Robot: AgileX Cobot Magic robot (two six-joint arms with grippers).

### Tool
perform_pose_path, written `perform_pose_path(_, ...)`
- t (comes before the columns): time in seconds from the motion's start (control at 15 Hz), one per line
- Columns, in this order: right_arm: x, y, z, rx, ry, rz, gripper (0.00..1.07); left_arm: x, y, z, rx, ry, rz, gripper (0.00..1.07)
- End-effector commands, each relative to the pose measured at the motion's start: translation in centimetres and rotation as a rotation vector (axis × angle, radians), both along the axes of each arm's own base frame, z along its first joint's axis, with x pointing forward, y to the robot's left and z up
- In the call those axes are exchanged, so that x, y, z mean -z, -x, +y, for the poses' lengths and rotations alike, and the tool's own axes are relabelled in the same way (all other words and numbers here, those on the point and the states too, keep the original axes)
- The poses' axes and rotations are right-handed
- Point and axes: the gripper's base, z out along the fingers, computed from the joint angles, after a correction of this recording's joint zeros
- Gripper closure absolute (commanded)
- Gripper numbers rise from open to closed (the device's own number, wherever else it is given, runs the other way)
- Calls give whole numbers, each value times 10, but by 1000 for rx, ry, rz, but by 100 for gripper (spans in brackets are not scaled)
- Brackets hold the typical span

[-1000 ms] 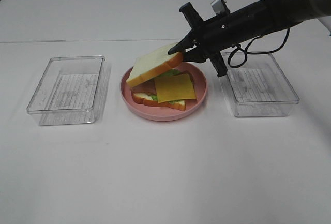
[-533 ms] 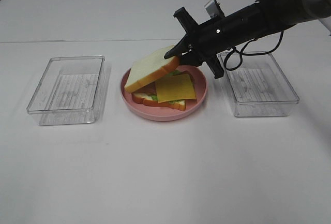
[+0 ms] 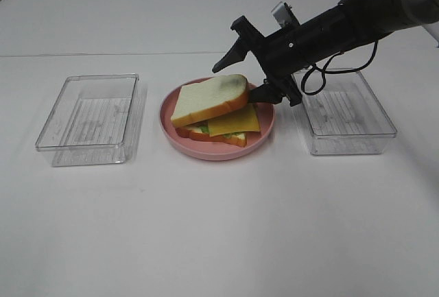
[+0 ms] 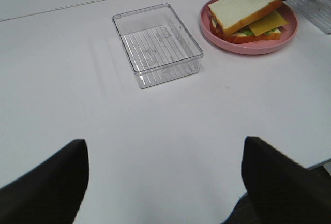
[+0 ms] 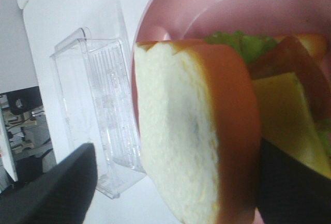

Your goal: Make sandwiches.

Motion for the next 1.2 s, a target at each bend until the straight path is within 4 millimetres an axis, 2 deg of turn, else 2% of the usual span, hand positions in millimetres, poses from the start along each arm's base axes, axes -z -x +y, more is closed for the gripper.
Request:
perform_pose_path(0.07, -8, 4, -3, -54, 66, -48, 26, 1, 0, 0, 1, 5, -10, 29)
perform_pose_path(0.33, -32, 13, -13, -154, 216, -115, 26, 1, 0, 0, 1, 5, -10, 29)
perform_pose_path(0.53, -65, 27, -26, -254, 363, -177, 26, 1, 0, 0, 1, 5, -10, 29)
perform_pose_path(0.67, -94, 43, -35, -365, 462, -219, 26, 1, 0, 0, 1, 5, -10, 29)
perform_pose_path(1.0, -184, 103, -61, -464, 608, -320, 26, 1, 0, 0, 1, 5, -10, 29)
perform_pose_path(1.07, -207, 131, -69, -452, 616, -375, 26, 1, 0, 0, 1, 5, -10, 29)
perform_pose_path(1.2, -217, 169, -80, -443, 634, -410, 26, 1, 0, 0, 1, 5, -10, 29)
